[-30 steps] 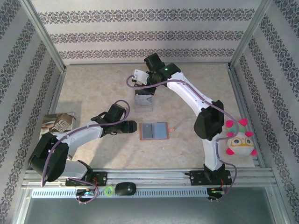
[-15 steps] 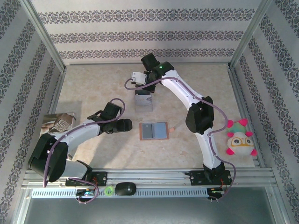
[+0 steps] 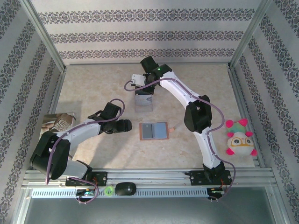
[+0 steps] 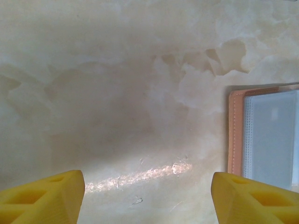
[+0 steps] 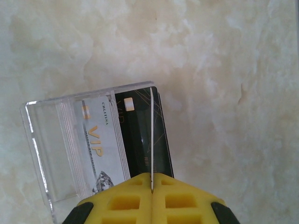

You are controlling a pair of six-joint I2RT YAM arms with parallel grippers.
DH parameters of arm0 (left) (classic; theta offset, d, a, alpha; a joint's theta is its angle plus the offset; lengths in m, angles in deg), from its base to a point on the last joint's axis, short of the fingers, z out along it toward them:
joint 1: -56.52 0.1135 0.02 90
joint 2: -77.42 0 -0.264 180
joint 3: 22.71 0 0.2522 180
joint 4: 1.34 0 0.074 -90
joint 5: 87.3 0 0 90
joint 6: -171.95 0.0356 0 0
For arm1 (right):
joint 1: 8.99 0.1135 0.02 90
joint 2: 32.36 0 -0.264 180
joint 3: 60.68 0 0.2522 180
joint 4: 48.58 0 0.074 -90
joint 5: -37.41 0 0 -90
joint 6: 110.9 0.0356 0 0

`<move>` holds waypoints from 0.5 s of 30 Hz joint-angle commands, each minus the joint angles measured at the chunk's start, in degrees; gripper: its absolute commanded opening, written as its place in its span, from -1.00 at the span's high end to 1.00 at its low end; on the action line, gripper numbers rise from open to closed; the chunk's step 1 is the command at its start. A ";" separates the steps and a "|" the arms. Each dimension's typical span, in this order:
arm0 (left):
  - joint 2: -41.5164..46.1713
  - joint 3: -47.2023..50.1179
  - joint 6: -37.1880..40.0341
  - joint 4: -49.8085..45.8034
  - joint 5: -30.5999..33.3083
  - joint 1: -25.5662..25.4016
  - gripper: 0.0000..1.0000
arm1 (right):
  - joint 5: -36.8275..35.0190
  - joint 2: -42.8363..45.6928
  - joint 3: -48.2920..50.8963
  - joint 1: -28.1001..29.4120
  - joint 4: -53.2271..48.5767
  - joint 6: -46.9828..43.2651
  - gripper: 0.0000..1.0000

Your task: Take the credit cards out of the card holder

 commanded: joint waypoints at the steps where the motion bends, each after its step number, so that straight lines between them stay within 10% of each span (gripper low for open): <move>1: -0.76 0.61 0.61 0.38 -0.76 0.77 -0.44 | 0.30 -1.50 1.49 -0.57 1.70 -1.48 1.00; 15: -2.38 0.64 0.35 1.63 -1.52 0.85 -0.44 | -1.42 -1.94 4.07 -0.63 5.21 -1.30 0.78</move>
